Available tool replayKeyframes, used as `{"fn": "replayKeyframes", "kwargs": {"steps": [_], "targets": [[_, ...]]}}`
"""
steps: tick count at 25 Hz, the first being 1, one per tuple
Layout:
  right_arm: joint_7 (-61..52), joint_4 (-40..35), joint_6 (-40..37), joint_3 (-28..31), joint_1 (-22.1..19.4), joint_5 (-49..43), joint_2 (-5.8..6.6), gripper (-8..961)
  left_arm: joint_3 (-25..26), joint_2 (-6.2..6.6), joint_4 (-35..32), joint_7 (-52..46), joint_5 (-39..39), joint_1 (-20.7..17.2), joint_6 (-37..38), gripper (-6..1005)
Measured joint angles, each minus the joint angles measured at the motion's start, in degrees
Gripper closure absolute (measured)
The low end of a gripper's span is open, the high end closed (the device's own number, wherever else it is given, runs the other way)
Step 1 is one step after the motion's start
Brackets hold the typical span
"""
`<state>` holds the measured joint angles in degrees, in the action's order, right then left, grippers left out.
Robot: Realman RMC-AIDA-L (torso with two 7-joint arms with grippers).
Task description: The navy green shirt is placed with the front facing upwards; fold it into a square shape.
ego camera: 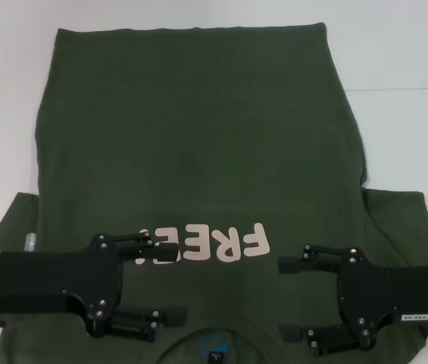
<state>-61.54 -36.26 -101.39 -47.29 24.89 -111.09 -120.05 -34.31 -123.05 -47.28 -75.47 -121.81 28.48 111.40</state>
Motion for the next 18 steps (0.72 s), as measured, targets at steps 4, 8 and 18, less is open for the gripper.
{"fn": "replayKeyframes", "kwargs": {"steps": [4, 8, 18], "targets": [[-0.02, 0.0, -0.09, 0.0, -0.03, 0.0, 0.0, 49, -0.16, -0.07, 0.0, -0.06, -0.01, 0.0, -0.07, 125], [-0.01, 0.06, -0.39, 0.0, -0.02, 0.0, -0.01, 51, -0.2, -0.09, 0.0, -0.21, -0.01, 0.0, -0.06, 124], [-0.35, 0.71, -1.73, 0.67, -0.09, -0.01, 0.21, 54, -0.23, -0.09, 1.02, -0.03, -0.03, 0.0, -0.56, 124]]}}
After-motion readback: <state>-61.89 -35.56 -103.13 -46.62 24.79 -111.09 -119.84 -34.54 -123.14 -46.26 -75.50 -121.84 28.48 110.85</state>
